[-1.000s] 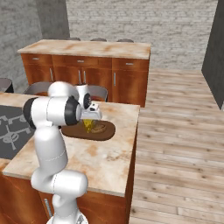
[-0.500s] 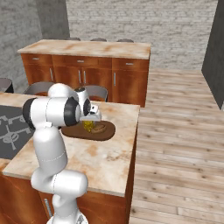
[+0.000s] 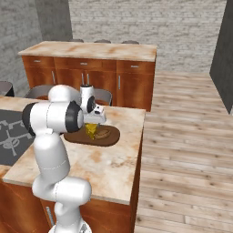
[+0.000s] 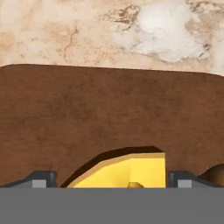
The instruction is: Retrieve the reheated potato from the microwave, then place the potato, cheese, and condiment on the cutting board.
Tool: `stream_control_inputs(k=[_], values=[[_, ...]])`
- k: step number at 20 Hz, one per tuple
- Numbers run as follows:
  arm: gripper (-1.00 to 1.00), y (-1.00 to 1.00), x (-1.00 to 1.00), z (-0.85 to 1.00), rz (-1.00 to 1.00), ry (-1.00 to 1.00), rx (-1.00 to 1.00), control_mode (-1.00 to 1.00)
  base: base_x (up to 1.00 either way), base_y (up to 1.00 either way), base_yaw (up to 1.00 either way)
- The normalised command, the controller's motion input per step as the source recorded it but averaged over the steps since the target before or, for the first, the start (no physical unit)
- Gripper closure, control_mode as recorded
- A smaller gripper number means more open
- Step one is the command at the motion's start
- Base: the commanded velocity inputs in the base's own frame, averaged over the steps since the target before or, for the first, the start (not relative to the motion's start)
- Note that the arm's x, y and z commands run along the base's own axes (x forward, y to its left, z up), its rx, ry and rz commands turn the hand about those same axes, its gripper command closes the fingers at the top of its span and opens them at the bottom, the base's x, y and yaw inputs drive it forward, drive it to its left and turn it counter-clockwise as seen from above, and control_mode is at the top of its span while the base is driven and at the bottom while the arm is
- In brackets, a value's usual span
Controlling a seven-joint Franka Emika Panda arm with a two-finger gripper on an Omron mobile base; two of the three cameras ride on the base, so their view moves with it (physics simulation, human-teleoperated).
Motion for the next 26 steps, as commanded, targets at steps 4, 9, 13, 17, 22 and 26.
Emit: stream_control_inputs(k=[4,9,13,17,22,26], values=[[-1.00,-0.01,0.02,0.37,0.00,0.04,0.00,-1.00,0.00,0.00,0.00],[-1.00,0.09,-0.19,0.37,0.00,0.09,0.01,-1.00,0.00,0.00,0.00],[-1.00,0.17,-0.29,0.37,0.06,0.05,0.00,-1.00,0.00,0.00,0.00],[-1.00,0.26,-0.35,0.26,0.20,0.08,0.00,-1.00,0.00,0.00,0.00],[-1.00,0.32,-0.35,0.22,0.25,0.04,0.00,-1.00,0.00,0.00,0.00],[-1.00,0.17,-0.43,0.06,0.26,0.01,0.00,-1.00,0.00,0.00,0.00]])
